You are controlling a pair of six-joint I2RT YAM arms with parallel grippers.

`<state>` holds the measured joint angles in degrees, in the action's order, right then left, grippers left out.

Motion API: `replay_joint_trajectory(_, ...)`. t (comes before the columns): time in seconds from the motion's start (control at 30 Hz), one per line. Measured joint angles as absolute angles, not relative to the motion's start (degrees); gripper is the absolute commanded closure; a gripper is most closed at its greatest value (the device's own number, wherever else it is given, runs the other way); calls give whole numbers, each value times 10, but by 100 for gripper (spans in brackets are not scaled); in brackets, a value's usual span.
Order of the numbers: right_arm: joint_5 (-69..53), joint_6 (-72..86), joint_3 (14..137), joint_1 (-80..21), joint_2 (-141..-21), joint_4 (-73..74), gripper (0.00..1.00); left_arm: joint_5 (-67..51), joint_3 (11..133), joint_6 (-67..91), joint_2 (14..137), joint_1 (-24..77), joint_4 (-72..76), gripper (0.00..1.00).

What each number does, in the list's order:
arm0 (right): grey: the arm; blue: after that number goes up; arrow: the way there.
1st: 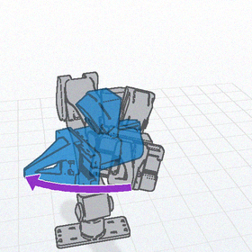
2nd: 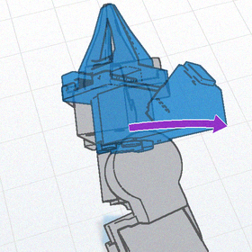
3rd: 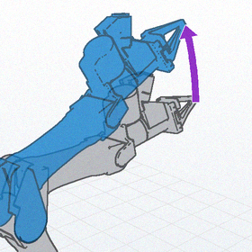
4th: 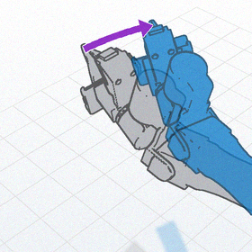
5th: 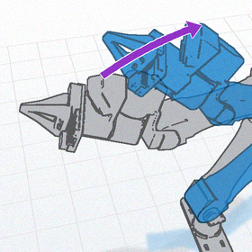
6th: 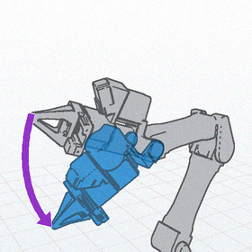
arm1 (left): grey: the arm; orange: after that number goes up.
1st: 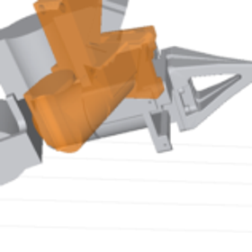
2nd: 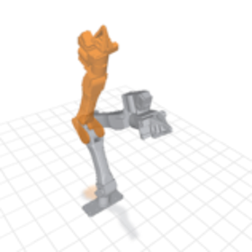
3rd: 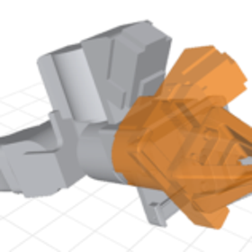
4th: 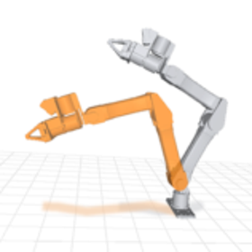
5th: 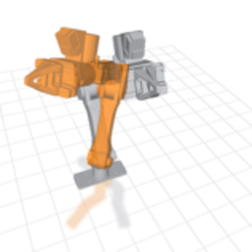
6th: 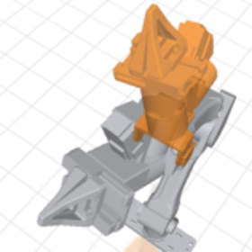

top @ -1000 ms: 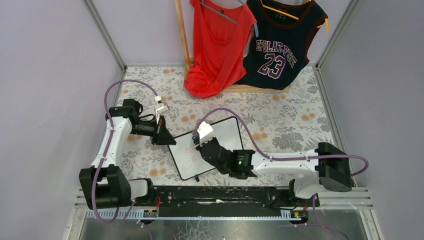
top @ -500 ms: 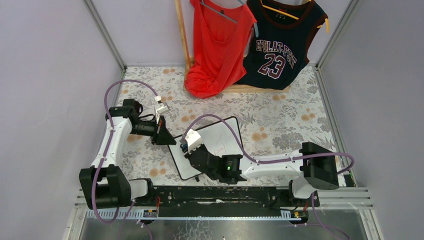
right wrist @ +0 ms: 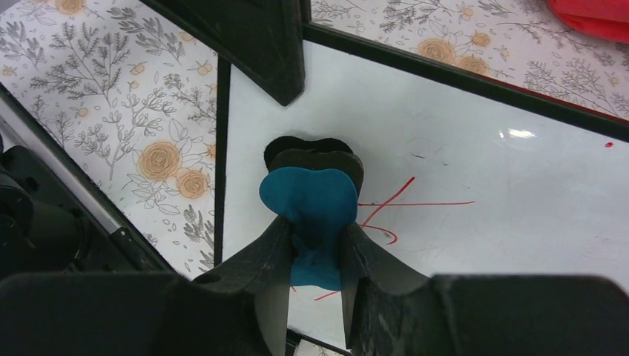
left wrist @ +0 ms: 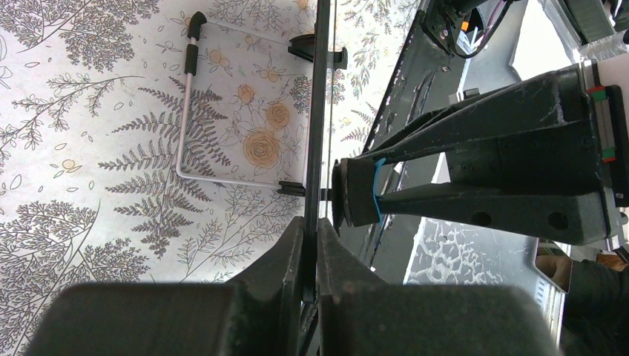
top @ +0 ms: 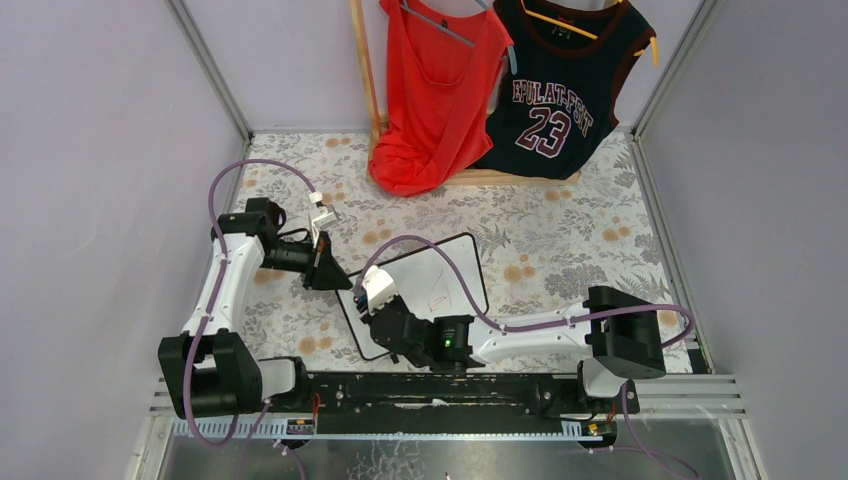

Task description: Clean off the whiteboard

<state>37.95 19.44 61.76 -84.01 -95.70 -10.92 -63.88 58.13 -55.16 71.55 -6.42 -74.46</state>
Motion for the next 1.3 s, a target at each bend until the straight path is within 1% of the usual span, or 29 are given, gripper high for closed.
replay_joint_trajectory(0.3,430,193,613,-835,-952,-82,100,-639,581,-554,715,-64,-746,100)
replay_joint_trajectory(0.57,448,199,536,-773,-852,-52,100,-640,581,-558,716,-64,-746,100)
replay_joint_trajectory(0.73,460,194,525,-750,-822,-48,100,-641,581,-558,716,-64,-746,100)
replay_joint_trajectory(0.93,461,190,560,-757,-867,-41,100,-637,581,-558,716,-66,-746,100)
replay_joint_trajectory(1.3,438,188,648,-827,-977,-55,100,-634,581,-561,716,-68,-745,100)
